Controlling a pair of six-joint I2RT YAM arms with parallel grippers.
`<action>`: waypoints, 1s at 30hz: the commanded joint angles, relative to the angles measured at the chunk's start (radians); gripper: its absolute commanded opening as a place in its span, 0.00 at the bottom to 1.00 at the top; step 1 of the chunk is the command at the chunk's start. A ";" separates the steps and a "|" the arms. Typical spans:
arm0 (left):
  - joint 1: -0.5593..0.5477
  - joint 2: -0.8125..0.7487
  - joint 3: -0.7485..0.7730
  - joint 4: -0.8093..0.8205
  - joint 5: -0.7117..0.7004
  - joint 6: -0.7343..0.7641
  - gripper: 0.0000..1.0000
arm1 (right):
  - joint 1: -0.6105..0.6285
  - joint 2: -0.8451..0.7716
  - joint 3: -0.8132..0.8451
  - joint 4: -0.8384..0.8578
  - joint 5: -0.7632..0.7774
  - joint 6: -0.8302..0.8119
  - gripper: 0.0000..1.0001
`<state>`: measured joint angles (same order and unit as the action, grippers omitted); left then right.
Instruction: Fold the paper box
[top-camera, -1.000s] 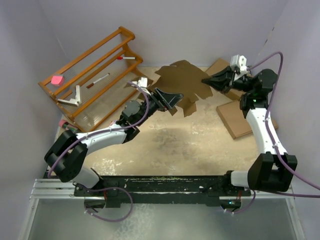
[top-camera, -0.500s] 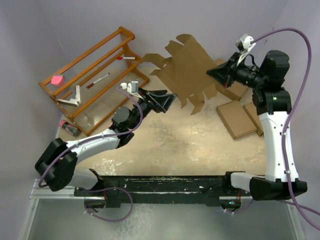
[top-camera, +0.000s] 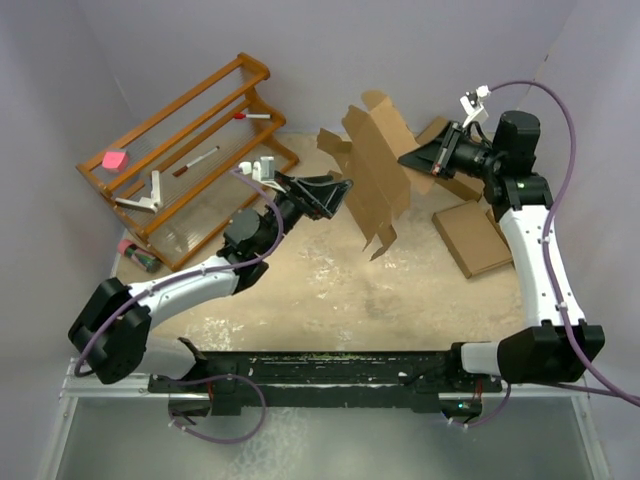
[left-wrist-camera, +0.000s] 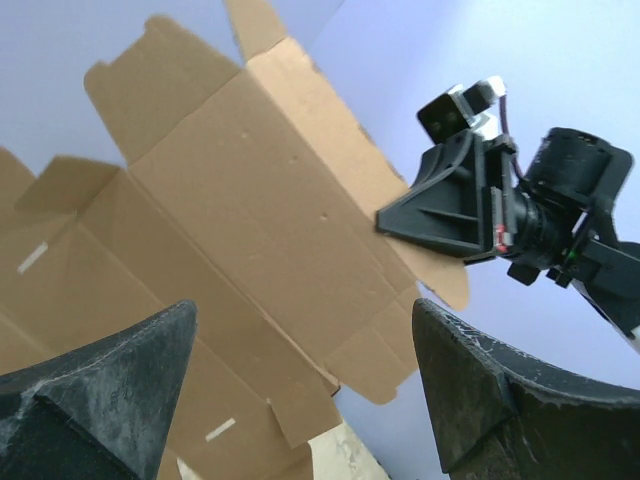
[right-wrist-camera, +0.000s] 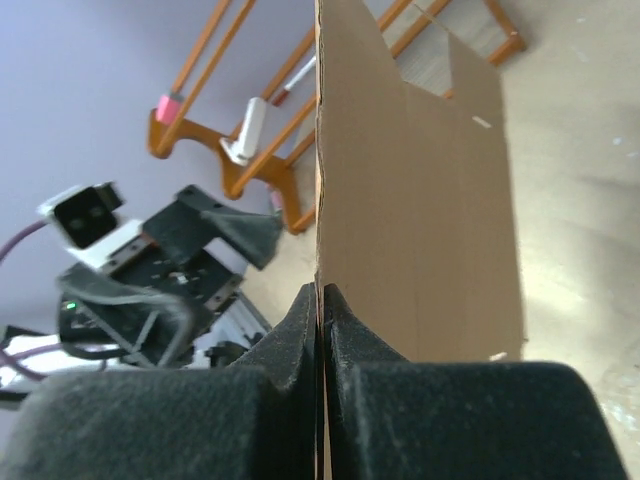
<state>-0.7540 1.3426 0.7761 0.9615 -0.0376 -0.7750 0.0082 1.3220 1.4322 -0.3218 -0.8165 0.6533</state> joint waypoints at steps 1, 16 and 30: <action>-0.003 0.059 0.076 -0.020 -0.011 -0.113 0.91 | 0.001 -0.048 -0.027 0.184 -0.138 0.164 0.00; -0.006 0.258 0.119 0.179 0.011 -0.287 0.91 | -0.008 -0.029 -0.169 0.536 -0.290 0.547 0.00; -0.014 0.380 0.221 0.356 0.058 -0.363 0.91 | -0.008 -0.020 -0.294 0.687 -0.303 0.707 0.00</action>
<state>-0.7616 1.6913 0.9127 1.1732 -0.0223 -1.0908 0.0044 1.3045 1.1603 0.2878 -1.0931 1.3079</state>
